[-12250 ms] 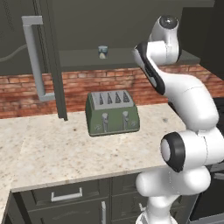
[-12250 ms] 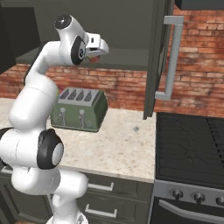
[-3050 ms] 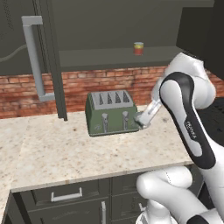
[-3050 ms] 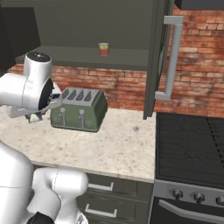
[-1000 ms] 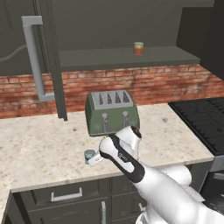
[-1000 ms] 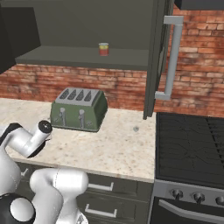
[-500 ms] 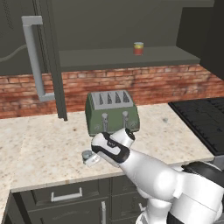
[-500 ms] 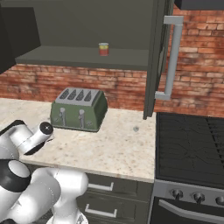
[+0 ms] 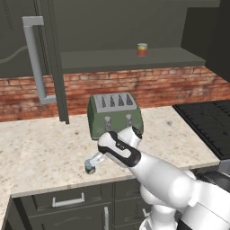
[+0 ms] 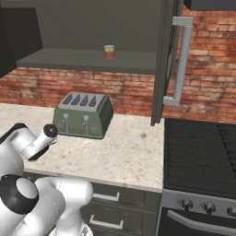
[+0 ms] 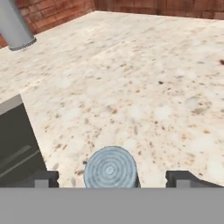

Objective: Restock the canned food cabinet by taking the new fresh canned food from the counter and placing it in the cabinet. Then, take the old canned food from the cabinet and place it on the counter.

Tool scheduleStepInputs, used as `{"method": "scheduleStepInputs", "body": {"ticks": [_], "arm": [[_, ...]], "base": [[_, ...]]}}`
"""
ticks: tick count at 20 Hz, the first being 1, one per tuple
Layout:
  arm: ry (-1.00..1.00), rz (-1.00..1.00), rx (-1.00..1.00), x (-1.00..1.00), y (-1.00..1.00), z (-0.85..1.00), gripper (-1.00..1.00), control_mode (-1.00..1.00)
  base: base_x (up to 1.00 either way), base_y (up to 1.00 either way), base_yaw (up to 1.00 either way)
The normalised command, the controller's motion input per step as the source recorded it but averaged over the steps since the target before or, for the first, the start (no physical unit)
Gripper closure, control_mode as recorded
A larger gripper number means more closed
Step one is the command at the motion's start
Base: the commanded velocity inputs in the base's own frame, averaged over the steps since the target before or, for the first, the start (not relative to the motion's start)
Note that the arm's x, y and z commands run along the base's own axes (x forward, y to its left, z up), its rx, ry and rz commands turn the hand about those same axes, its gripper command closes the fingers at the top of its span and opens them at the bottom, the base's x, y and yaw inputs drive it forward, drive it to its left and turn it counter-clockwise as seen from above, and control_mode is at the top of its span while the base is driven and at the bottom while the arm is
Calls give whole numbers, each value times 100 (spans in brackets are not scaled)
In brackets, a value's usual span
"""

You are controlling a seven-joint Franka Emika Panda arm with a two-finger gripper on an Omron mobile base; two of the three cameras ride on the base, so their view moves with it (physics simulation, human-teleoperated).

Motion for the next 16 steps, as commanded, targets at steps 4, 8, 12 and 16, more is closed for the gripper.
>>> {"method": "scheduleStepInputs", "body": {"ticks": [4, 8, 12, 16], "arm": [[0, -2, 0, -39, -13, 100, -100, -100], [0, -10, 0, -89, -55, 100, -100, -100], [1, -9, 0, -100, -94, 97, -100, -100], [3, -7, 0, -100, -100, 63, -100, -100]], "base": [[0, 0, 0], [0, 0, 0], [0, 0, 0], [0, 0, 0]]}}
